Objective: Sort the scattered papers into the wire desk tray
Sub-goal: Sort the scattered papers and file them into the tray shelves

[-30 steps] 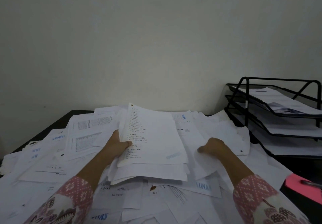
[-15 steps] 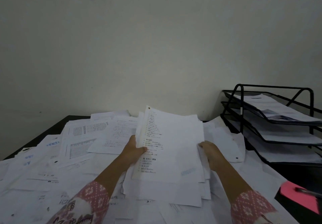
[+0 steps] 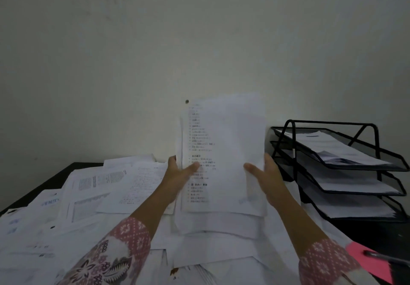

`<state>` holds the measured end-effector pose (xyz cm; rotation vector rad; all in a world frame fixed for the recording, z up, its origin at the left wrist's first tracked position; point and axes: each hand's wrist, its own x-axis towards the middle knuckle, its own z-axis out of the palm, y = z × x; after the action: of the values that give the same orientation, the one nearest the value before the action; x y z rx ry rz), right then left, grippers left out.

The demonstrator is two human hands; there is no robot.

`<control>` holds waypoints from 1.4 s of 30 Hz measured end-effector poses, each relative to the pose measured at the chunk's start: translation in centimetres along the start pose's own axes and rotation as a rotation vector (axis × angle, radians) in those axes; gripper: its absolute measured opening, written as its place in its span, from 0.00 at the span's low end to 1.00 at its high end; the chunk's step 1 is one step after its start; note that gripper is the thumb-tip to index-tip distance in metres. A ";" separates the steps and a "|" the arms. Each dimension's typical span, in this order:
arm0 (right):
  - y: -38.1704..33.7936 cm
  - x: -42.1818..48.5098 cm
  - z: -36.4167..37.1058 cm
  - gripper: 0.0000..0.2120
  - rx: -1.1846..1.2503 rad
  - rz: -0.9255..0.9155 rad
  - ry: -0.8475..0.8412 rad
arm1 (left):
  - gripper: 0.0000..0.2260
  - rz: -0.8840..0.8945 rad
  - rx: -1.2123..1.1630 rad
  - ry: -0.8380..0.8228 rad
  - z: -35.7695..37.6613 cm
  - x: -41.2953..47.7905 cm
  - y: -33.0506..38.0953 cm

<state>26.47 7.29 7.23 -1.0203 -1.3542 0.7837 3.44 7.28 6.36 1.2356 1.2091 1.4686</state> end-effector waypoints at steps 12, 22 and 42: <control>-4.0 1.0 -0.3 0.12 -0.010 -0.134 0.154 | 0.10 0.334 0.114 0.094 3.0 -0.6 3.2; -5.2 0.6 -1.0 0.06 0.052 -0.246 0.219 | 0.07 0.445 0.003 0.127 3.3 -1.7 4.5; -3.3 -1.5 -2.4 0.07 0.044 -0.067 0.266 | 0.11 0.303 0.011 0.114 4.7 -3.4 3.1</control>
<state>28.33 4.36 9.85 -1.0008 -1.1317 0.6018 8.59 4.15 9.09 1.4046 1.1406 1.7754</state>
